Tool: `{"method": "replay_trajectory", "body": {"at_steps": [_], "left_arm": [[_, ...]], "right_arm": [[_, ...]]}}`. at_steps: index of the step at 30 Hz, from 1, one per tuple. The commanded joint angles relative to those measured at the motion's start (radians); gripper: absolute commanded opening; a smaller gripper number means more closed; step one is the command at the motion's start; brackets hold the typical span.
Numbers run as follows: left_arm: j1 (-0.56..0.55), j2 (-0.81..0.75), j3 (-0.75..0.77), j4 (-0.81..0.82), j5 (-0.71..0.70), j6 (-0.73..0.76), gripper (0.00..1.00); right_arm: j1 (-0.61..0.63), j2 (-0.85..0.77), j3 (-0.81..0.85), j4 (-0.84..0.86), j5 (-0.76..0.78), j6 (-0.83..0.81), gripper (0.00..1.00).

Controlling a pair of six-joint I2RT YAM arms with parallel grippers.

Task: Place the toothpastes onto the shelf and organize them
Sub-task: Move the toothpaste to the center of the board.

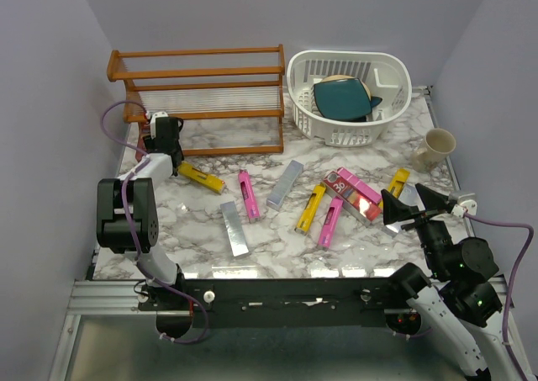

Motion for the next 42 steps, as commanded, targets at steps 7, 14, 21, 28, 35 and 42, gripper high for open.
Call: {"method": "replay_trajectory", "body": {"at_steps": [7,14,21,28,35,42], "left_arm": [[0.025,-0.023,0.012,0.043,0.02,-0.018,0.63],[0.017,-0.099,-0.009,-0.002,0.038,-0.069,0.78],[-0.068,-0.182,-0.034,-0.083,0.055,-0.096,0.86],[-0.217,-0.13,0.012,-0.193,0.035,-0.087,0.88],[-0.26,-0.031,0.059,-0.272,0.136,-0.141,0.88],[-0.309,0.029,0.084,-0.339,0.195,-0.179,0.88]], "right_arm": [[0.008,-0.288,0.018,-0.019,0.016,-0.01,1.0],[0.008,-0.288,0.021,-0.02,0.014,-0.01,1.0],[0.008,-0.288,0.024,-0.022,0.013,-0.009,1.0],[0.01,-0.288,0.024,-0.025,0.014,-0.009,1.0],[0.008,-0.288,0.027,-0.026,0.007,-0.007,1.0],[0.008,-0.288,0.032,-0.029,-0.003,-0.004,1.0]]}}
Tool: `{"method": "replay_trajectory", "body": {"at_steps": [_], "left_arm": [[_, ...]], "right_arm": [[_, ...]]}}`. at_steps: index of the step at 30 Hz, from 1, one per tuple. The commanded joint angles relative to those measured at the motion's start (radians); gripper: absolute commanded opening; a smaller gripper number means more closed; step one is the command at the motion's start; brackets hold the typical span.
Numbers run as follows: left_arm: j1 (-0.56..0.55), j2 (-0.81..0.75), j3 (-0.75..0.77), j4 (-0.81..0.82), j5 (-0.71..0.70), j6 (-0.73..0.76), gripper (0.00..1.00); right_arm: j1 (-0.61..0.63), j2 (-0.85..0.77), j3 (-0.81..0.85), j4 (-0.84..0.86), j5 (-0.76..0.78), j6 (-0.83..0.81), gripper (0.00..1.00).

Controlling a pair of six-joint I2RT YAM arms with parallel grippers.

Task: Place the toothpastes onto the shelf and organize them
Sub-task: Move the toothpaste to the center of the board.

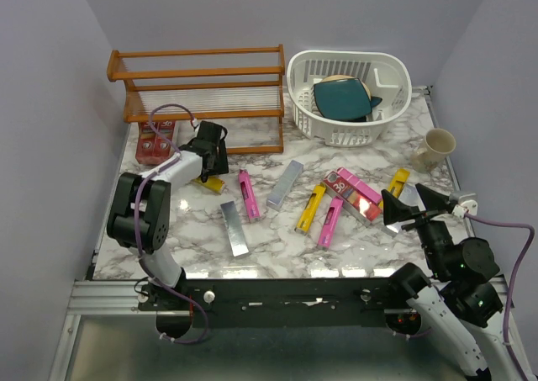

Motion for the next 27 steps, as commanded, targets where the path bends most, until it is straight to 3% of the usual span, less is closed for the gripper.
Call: {"method": "replay_trajectory", "body": {"at_steps": [1,12,20,25,27], "left_arm": [[-0.036,0.002,0.024,-0.089,0.063,-0.047,0.88],[-0.134,-0.12,-0.142,-0.105,0.217,-0.118,0.87],[-0.191,-0.422,-0.237,-0.168,0.183,-0.123,0.89],[-0.189,-0.613,-0.202,-0.201,0.076,-0.066,0.97],[-0.189,-0.662,-0.191,-0.197,0.048,-0.034,0.99]], "right_arm": [[0.006,-0.288,0.028,-0.028,-0.004,-0.004,1.0],[0.007,-0.287,0.026,-0.025,-0.022,-0.001,1.0],[0.006,-0.256,0.028,0.017,-0.074,-0.024,1.0],[0.006,-0.083,0.092,-0.037,-0.146,-0.004,1.0],[0.006,0.062,0.155,-0.086,-0.183,-0.001,1.0]]}}
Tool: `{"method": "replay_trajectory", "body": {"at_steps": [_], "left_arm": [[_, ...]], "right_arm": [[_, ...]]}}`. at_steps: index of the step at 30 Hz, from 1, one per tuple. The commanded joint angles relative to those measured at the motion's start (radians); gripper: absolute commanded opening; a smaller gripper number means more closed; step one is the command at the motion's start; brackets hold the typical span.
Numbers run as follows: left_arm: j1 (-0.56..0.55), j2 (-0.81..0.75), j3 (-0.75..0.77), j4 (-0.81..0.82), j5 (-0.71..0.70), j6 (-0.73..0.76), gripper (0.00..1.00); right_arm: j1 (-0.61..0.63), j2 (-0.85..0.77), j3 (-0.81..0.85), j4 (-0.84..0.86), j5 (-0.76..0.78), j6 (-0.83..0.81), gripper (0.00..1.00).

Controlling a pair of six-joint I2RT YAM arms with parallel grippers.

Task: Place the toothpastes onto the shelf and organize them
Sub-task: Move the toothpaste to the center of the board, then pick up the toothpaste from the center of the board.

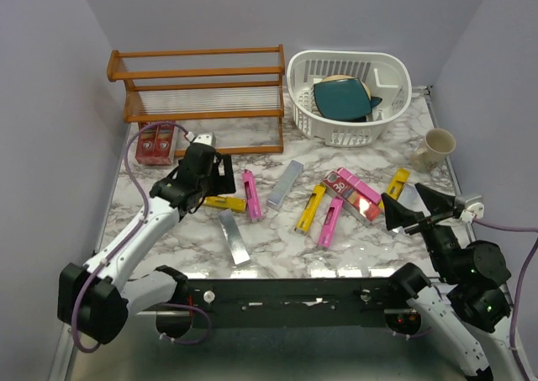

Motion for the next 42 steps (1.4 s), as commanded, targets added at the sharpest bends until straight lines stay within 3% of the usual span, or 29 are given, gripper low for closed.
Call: {"method": "replay_trajectory", "body": {"at_steps": [1,6,13,17,29,35,42], "left_arm": [[0.001,-0.166,0.037,-0.015,-0.119,0.078,0.99],[0.002,-0.34,0.012,0.002,-0.206,0.165,0.99],[0.002,-0.645,-0.092,0.07,-0.299,0.225,0.99],[0.002,-0.786,-0.161,0.13,-0.311,0.236,0.99],[0.002,-0.869,-0.193,0.125,-0.273,0.235,0.99],[0.002,-0.868,-0.199,0.127,-0.259,0.236,0.99],[0.002,-0.855,-0.201,0.133,-0.23,0.236,0.99]], "right_arm": [[0.006,0.122,0.145,-0.088,-0.118,0.009,1.0],[0.006,0.461,0.277,-0.193,-0.128,0.059,1.0],[0.006,0.716,0.336,-0.181,-0.146,0.083,1.0],[0.004,0.899,0.366,-0.172,-0.067,0.07,1.0],[-0.084,1.348,0.465,-0.128,-0.04,0.033,1.0],[-0.143,1.52,0.498,-0.122,-0.186,-0.022,0.98],[-0.206,1.649,0.521,-0.129,-0.347,-0.031,0.83]]}}
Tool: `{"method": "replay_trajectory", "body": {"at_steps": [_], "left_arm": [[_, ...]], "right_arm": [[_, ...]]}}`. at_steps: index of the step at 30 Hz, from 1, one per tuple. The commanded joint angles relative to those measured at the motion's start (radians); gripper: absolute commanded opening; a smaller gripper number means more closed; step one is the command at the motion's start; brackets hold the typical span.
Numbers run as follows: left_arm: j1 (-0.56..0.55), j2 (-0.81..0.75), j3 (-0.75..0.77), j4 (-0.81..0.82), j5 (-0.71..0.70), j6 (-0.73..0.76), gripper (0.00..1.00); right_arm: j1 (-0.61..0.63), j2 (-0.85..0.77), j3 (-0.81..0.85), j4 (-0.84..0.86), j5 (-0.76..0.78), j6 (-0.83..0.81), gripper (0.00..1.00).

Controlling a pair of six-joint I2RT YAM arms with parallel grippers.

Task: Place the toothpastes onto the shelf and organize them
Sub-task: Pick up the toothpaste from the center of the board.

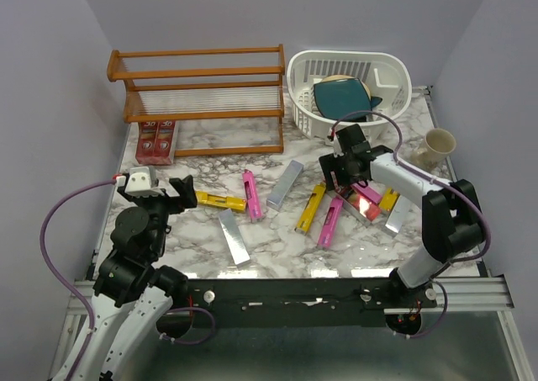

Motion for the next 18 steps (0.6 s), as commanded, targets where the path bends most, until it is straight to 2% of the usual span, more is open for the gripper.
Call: {"method": "replay_trajectory", "body": {"at_steps": [1,8,14,18], "left_arm": [[0.002,0.009,-0.011,0.024,0.036,0.011,0.99],[0.002,0.027,-0.009,0.024,0.059,0.011,0.99],[0.002,0.039,-0.009,0.022,0.069,0.011,0.99],[0.002,0.045,-0.009,0.022,0.072,0.01,0.99]], "right_arm": [[-0.029,0.072,0.046,-0.015,-0.157,-0.014,0.82],[-0.023,0.048,-0.015,-0.058,-0.218,0.043,0.8],[0.005,-0.028,-0.064,-0.075,-0.179,0.078,0.82],[0.025,0.003,-0.04,-0.113,-0.136,0.029,0.85]]}}
